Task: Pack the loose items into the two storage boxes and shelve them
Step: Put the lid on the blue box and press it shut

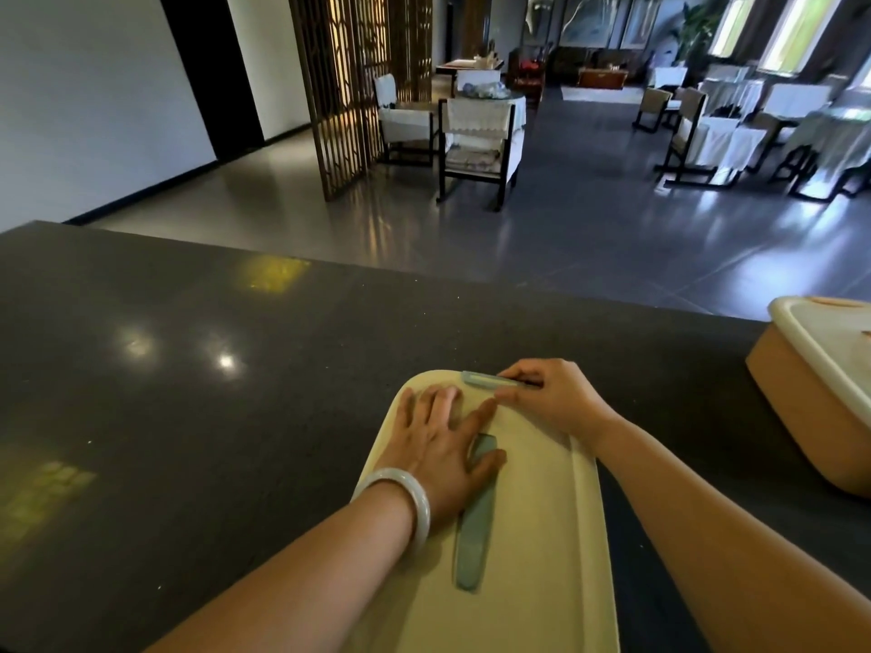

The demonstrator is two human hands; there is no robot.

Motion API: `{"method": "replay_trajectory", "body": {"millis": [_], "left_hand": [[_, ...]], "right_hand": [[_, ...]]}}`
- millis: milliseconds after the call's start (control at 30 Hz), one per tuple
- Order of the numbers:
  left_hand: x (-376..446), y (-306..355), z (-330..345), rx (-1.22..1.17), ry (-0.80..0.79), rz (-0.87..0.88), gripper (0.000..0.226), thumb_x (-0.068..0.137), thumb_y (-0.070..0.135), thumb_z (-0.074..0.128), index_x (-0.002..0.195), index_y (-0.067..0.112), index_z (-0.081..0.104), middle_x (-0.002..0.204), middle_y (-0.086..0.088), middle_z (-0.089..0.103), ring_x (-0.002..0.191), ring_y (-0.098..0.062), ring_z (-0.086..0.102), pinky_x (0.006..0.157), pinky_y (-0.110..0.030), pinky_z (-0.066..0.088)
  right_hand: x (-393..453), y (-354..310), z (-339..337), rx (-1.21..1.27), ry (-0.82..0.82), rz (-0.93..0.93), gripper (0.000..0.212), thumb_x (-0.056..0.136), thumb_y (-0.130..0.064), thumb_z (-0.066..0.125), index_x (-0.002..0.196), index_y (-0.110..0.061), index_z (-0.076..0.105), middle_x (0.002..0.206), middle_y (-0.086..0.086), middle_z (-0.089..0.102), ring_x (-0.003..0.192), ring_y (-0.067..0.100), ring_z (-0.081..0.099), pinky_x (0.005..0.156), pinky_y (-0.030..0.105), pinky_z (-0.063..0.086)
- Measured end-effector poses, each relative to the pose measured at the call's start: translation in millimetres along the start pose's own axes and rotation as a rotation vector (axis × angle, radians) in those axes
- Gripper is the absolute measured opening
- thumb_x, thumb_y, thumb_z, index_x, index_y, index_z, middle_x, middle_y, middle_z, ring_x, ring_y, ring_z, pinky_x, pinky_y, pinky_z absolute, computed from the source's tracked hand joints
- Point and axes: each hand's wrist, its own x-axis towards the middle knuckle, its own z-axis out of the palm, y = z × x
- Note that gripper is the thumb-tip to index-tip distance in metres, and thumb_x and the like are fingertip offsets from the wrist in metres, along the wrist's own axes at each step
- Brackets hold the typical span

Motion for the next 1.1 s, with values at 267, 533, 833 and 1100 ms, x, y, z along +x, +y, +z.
{"method": "replay_trajectory", "body": {"millis": [267, 533, 833, 1100], "left_hand": [[2.1, -4.4, 1.0, -0.011, 0.006, 0.014, 0.068, 0.087, 0.073, 0.012, 0.149, 0.046, 0.009, 0.156, -0.001, 0.009, 0.144, -0.026, 0.003, 0.117, -0.051, -0.005], [7.9, 12.0, -18.3, 0.083, 0.08, -0.078, 0.063, 0.093, 0.066, 0.018, 0.146, 0.035, 0.028, 0.15, -0.003, 0.022, 0.14, -0.028, 0.016, 0.116, -0.057, -0.001], [-19.5, 11.1, -0.8, -0.155, -0.094, -0.057, 0.062, 0.096, 0.061, 0.018, 0.151, 0.039, 0.001, 0.159, 0.013, -0.013, 0.145, -0.022, -0.021, 0.114, -0.062, 0.002], [3.2, -5.1, -4.8, -0.025, -0.116, 0.072, 0.072, 0.085, 0.076, 0.008, 0.149, 0.046, -0.007, 0.157, 0.014, -0.018, 0.145, -0.023, -0.022, 0.114, -0.061, -0.005]], "right_hand": [[3.7, -3.8, 1.1, -0.082, -0.081, 0.115, 0.013, 0.092, -0.045, 0.055, 0.097, -0.036, 0.063, 0.091, -0.011, 0.065, 0.083, 0.005, 0.063, 0.066, 0.021, 0.047], [-53.8, 22.7, -17.2, -0.025, 0.333, 0.499, 0.034, 0.096, -0.048, 0.046, 0.102, -0.02, 0.064, 0.088, 0.003, 0.065, 0.076, 0.02, 0.064, 0.072, 0.039, 0.055], [-134.7, 38.0, -11.2, 0.214, 0.746, 0.73, 0.031, 0.101, -0.031, 0.042, 0.118, -0.007, 0.049, 0.114, 0.013, 0.052, 0.099, 0.029, 0.055, 0.086, 0.05, 0.05], [-153.1, 41.2, -1.1, -0.464, 0.407, 0.304, 0.071, 0.092, -0.064, 0.023, 0.153, -0.03, 0.01, 0.161, -0.003, 0.001, 0.147, 0.025, -0.005, 0.117, 0.046, 0.007]]}}
